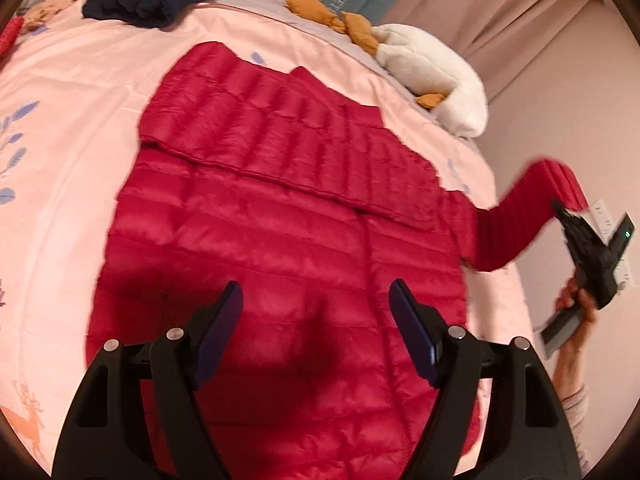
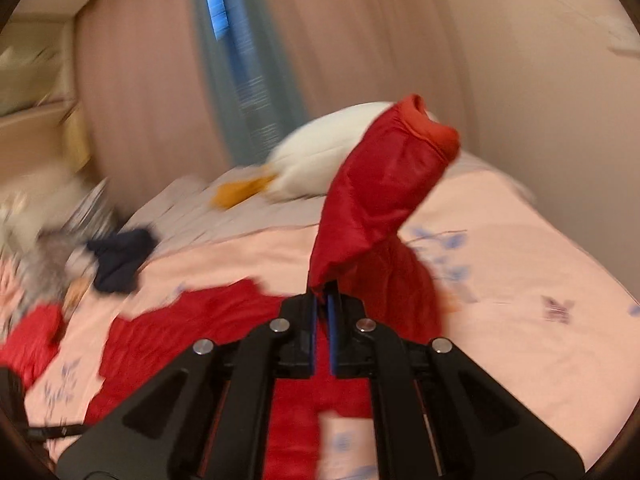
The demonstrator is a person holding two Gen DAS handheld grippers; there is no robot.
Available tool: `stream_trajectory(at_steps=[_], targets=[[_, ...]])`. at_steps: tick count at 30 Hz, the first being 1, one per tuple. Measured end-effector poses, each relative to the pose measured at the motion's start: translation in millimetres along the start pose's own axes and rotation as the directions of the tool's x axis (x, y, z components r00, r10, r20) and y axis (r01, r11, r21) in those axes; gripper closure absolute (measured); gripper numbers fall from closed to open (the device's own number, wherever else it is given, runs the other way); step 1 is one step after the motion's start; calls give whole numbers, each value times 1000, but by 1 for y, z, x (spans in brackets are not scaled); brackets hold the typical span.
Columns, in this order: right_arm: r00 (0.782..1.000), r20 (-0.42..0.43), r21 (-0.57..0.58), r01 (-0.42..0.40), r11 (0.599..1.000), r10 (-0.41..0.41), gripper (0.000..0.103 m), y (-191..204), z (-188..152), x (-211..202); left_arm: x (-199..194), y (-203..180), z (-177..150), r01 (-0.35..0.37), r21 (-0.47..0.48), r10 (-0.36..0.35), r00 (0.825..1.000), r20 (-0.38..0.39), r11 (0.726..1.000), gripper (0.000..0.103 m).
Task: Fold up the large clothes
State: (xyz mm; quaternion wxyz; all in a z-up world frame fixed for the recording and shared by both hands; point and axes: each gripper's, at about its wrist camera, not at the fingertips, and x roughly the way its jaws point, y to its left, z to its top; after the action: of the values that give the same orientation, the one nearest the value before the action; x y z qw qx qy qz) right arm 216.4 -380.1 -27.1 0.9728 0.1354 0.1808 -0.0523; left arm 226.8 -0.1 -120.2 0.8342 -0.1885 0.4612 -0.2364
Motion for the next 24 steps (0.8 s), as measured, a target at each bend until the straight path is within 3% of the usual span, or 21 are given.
stream_trajectory(at_steps=[4, 9, 11, 12, 14, 17, 22, 24], targets=[[996, -76, -154, -62, 986, 50, 99, 74, -31, 26, -3, 0, 5, 71, -25, -71, 997, 3, 997, 27], [980, -187, -293, -117, 949, 63, 94, 136, -87, 64, 4, 12, 15, 125, -89, -126, 992, -3, 988, 27], [960, -273, -334, -149, 931, 56, 78, 153, -114, 81, 12, 18, 20, 151, -126, -155, 988, -17, 980, 27], [951, -307, -356, -150, 922, 37, 65, 158, -124, 87, 18, 20, 22, 160, -140, -165, 986, -23, 977, 27], [938, -346, -370, -161, 915, 25, 59, 162, -133, 98, 27, 21, 27, 176, -158, -183, 982, -34, 972, 27], [942, -326, -343, -190, 920, 73, 44, 154, -131, 77, 42, 18, 33, 223, -183, -236, 970, -54, 957, 27], [960, -251, -301, -201, 932, 125, 39, 134, -119, 33, 68, 9, 47, 285, -217, -301, 952, -47, 934, 27], [957, -248, -252, -213, 944, 150, 38, 122, -118, 20, 76, 8, 52, 278, -231, -293, 956, -32, 932, 27]])
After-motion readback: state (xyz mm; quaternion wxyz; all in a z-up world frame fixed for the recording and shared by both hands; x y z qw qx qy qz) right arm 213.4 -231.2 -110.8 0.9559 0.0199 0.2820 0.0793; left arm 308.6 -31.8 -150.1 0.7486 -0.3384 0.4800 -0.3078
